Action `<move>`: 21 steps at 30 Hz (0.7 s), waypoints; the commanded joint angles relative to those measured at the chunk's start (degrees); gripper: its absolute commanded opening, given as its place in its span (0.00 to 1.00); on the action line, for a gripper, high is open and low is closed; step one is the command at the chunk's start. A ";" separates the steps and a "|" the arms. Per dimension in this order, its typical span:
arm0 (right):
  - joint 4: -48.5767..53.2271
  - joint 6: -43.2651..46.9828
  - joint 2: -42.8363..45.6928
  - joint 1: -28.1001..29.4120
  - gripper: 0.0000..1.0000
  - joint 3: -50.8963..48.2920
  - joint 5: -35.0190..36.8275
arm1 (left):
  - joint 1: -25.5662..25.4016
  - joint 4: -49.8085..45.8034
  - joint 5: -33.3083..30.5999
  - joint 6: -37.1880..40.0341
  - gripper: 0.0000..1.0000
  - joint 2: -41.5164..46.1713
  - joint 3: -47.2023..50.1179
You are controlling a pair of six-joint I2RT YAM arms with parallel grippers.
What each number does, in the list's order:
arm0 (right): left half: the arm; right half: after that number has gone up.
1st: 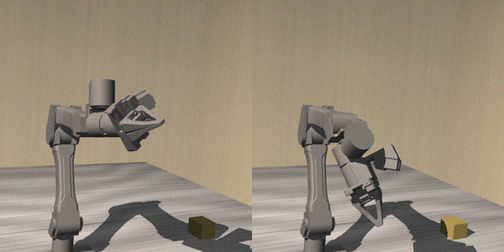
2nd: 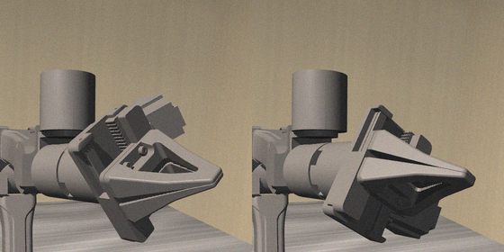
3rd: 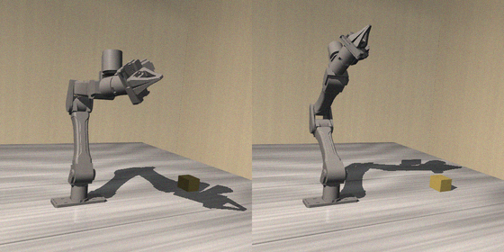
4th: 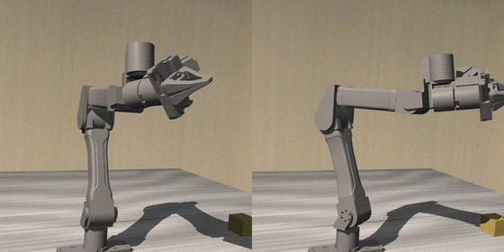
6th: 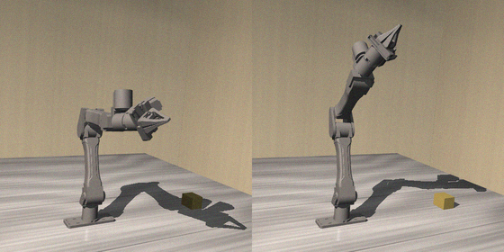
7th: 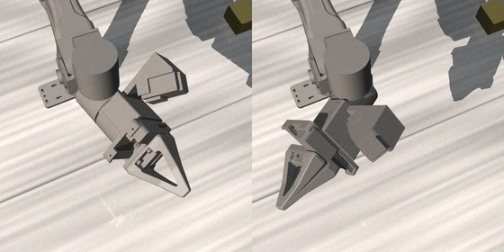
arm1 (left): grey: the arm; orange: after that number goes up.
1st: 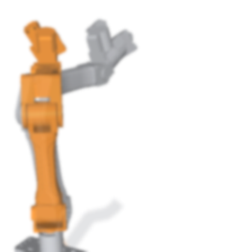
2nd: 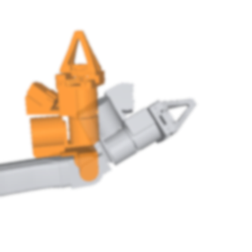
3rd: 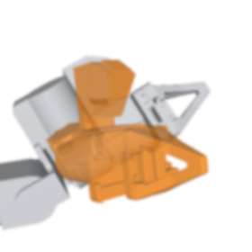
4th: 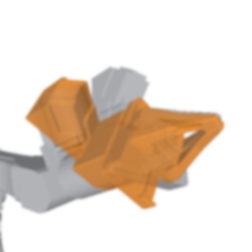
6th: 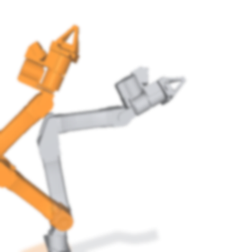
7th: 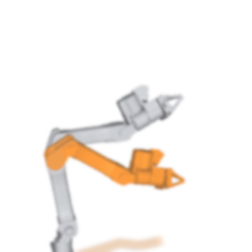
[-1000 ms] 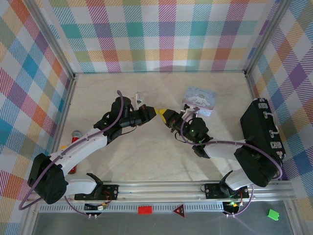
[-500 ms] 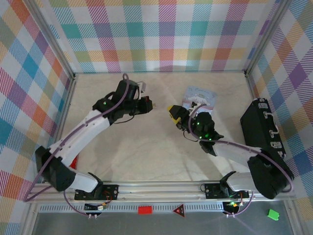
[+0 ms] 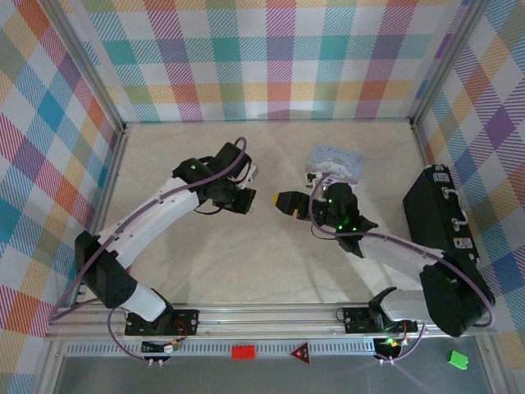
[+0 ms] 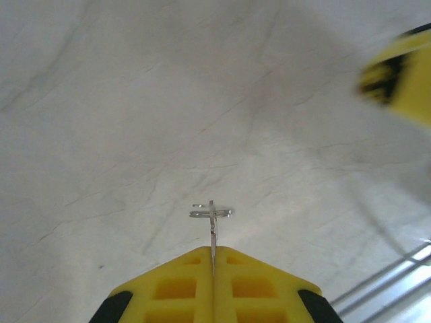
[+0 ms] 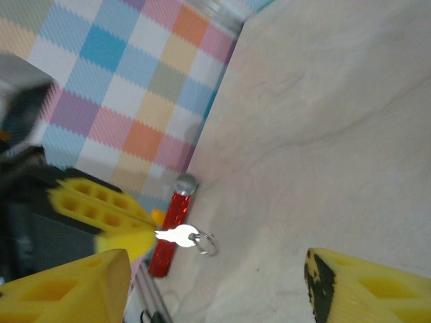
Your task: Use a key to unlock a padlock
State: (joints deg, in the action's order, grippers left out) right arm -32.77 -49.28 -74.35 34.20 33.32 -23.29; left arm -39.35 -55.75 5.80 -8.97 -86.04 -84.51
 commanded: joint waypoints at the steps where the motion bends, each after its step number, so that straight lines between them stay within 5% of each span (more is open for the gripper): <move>1: -12.43 -2.77 -3.07 0.32 0.64 0.59 -9.63 | -0.28 4.28 8.08 2.51 0.00 3.29 1.51; 8: -26.19 -6.40 -5.67 0.37 0.63 -0.90 -13.59 | -0.29 7.71 14.02 2.91 0.00 6.64 3.39; 21: -28.55 -7.32 -6.53 0.34 0.49 0.06 -18.93 | -0.28 9.59 13.68 0.46 0.00 7.62 3.01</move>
State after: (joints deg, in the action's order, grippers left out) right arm -57.91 -56.40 -80.93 34.20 32.91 -39.75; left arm -39.35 -48.03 18.59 -7.79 -80.27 -81.78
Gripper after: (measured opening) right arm 0.493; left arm 0.062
